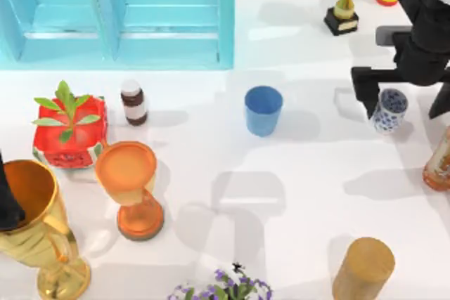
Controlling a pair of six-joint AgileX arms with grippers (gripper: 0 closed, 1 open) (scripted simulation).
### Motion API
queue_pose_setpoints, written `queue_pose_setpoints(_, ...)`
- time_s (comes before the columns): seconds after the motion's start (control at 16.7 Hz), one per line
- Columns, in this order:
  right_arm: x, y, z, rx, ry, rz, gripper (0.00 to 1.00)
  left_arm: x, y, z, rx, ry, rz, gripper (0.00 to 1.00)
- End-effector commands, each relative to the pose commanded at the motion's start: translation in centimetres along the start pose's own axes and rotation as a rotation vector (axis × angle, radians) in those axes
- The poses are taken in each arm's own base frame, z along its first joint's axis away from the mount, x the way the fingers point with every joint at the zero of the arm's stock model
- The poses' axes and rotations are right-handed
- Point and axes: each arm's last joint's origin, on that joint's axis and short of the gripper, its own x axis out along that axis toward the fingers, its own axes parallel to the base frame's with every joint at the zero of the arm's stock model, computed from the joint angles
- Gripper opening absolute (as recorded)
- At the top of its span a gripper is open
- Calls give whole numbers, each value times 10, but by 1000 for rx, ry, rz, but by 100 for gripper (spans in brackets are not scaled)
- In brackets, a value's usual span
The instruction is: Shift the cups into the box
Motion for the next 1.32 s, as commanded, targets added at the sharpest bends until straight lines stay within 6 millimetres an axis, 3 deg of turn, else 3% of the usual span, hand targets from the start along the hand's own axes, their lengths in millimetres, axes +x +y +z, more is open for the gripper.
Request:
queue_pose_setpoints(0.18, 0, 0, 0, 0, 0, 0, 100, 0, 0, 0, 0, 0, 0, 100)
queue_pose_setpoints(0.96, 0, 0, 0, 0, 0, 0, 2, 0, 0, 0, 0, 0, 0, 100)
queue_pose_setpoints(1.32, 0, 0, 0, 0, 0, 0, 0, 0, 0, 0, 0, 0, 0, 100)
